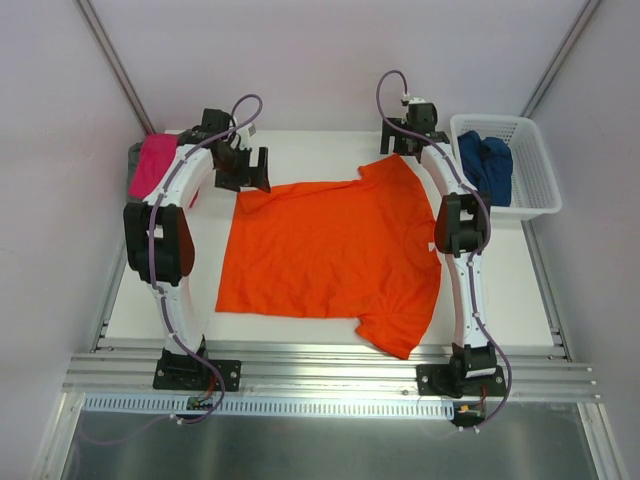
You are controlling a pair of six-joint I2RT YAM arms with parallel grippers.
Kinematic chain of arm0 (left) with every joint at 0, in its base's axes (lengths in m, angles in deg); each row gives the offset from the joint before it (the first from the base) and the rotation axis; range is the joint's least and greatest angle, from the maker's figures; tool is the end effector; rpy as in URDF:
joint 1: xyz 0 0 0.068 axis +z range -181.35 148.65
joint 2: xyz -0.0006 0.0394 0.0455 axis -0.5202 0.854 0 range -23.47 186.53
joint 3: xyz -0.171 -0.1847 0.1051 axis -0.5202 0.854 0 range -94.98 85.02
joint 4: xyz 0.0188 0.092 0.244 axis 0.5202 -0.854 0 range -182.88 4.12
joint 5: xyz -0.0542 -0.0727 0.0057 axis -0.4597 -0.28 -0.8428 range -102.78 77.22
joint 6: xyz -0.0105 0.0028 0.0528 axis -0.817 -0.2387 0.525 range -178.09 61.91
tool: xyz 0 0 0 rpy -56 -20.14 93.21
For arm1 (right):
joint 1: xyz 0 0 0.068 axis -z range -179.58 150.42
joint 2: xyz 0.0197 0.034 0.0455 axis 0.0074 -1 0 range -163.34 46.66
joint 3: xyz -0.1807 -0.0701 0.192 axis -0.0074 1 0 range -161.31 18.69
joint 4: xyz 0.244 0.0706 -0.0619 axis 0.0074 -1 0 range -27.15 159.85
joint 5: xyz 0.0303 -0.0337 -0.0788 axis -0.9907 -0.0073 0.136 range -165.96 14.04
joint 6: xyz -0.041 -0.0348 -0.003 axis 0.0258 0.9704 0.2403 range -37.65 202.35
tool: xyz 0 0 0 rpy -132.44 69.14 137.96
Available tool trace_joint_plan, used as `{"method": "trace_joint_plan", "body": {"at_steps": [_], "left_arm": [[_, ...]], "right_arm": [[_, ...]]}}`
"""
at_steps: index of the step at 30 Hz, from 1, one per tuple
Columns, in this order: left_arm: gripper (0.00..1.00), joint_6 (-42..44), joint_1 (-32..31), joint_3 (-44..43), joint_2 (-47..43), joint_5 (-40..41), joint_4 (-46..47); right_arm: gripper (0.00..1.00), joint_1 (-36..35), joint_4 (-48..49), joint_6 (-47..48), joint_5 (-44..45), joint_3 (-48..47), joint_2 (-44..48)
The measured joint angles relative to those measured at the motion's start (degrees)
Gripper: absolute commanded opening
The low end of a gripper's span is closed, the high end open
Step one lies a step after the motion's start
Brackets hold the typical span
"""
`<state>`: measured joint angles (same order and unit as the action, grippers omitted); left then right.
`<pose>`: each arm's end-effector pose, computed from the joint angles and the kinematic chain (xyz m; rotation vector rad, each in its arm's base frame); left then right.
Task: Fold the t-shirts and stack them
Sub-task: Flatten the tshirt out
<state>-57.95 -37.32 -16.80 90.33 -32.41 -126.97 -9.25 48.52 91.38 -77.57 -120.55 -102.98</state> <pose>0.4395 -0.0580 0.2770 0.2751 2.4655 -0.4700 0.5841 0.1005 0.2042 -0.3616 2.0935 0.0364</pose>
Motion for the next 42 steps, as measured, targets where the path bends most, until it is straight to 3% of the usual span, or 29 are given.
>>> {"method": "trace_joint_plan", "body": {"at_steps": [11, 24, 30, 37, 42], "left_arm": [[0.99, -1.03, -0.04, 1.46, -1.84, -2.08, -0.31], [0.99, -5.40, -0.44, 1.53, -4.35, -8.87, -0.33], [0.99, -5.73, -0.83, 3.26, -7.45, -9.94, -0.35], [0.99, -5.73, -0.85, 3.52, -7.98, -9.94, -0.35], [0.99, -5.64, -1.60, 4.50, -7.96, -9.92, -0.37]], "right_arm": [[0.95, 0.02, 0.37, -4.07, 1.25, 2.80, 0.35], [0.94, 0.76, -1.40, -12.52, -4.85, 5.97, 0.98], [0.84, 1.31, -1.03, -14.67, -6.21, 5.97, 0.98], [0.60, 1.62, -1.07, -14.67, -6.23, 5.97, 0.96], [0.55, 1.99, -1.22, -13.33, -5.35, 5.99, 0.98]]}}
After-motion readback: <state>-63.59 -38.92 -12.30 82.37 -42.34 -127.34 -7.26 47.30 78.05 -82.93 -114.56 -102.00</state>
